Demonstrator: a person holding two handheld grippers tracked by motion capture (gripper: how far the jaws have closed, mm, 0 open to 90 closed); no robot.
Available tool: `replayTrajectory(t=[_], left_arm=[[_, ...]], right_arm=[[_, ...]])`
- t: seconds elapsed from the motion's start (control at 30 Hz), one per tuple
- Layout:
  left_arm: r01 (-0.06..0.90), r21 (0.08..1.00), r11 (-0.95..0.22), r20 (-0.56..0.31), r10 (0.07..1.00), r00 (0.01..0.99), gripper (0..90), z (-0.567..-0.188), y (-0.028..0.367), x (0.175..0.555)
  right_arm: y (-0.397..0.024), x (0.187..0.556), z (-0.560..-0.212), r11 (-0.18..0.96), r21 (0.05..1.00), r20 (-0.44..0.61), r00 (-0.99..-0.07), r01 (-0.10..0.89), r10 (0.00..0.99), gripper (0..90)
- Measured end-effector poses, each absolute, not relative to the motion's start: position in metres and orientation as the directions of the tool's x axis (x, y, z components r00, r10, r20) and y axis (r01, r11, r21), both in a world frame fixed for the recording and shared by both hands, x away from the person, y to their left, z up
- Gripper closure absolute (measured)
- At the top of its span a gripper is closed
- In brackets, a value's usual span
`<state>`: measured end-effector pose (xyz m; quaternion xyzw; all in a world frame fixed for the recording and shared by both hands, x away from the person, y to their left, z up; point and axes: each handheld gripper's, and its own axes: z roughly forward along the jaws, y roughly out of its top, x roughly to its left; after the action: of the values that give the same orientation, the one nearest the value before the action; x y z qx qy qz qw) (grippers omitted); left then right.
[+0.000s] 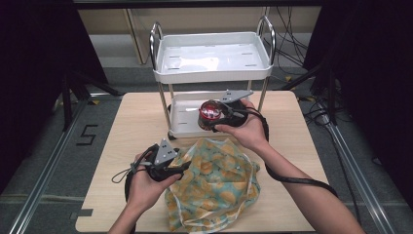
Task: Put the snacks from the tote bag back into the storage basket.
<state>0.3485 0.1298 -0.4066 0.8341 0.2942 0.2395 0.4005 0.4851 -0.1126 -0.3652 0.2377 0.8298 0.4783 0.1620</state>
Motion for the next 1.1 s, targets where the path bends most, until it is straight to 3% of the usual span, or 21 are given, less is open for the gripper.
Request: replayTrajectory(t=[1.1], left_arm=[[0.302,0.805,-0.510,0.166,0.684,0.710,40.7,-0.407,0.132,0.349]], right_arm=[[-0.105,0.501,-0.370,0.439,0.866,-0.059,-0.823,0.239,0.565,26.1]])
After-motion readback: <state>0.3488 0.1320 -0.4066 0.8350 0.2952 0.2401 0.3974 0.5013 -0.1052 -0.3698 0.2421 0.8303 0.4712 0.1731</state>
